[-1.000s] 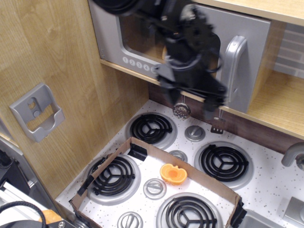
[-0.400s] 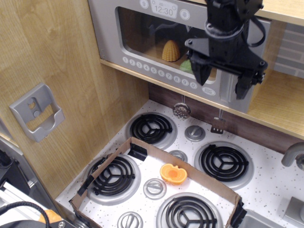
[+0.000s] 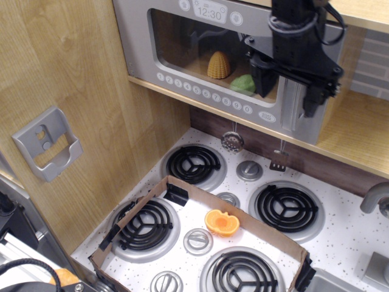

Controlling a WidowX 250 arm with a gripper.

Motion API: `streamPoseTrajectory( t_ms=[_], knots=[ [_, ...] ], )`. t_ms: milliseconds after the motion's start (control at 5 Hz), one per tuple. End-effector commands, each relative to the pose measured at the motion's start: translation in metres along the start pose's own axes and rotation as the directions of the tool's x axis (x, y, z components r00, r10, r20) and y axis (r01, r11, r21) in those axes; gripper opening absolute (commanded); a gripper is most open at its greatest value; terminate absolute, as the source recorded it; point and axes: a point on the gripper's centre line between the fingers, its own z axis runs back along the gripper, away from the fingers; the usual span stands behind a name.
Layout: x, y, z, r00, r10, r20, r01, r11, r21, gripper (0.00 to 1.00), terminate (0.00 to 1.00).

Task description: Open microwave

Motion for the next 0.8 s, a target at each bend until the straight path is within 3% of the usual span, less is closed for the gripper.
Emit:
streamPoseTrajectory(
  t_ms=[0, 200, 600],
  knots=[
    [0.017, 0.016, 0.003, 0.998, -0.036, 0.06, 0.036, 0.999, 0.003, 1.0, 0.0],
    [0.003, 0.016, -0.003, 0.998, 0.001, 0.069, -0.001, 1.0, -0.001, 0.0, 0.0],
    [-0.016, 0.012, -0.002, 0.995, 0.068, 0.068, -0.07, 0.997, 0.026, 0.0, 0.0]
  ],
)
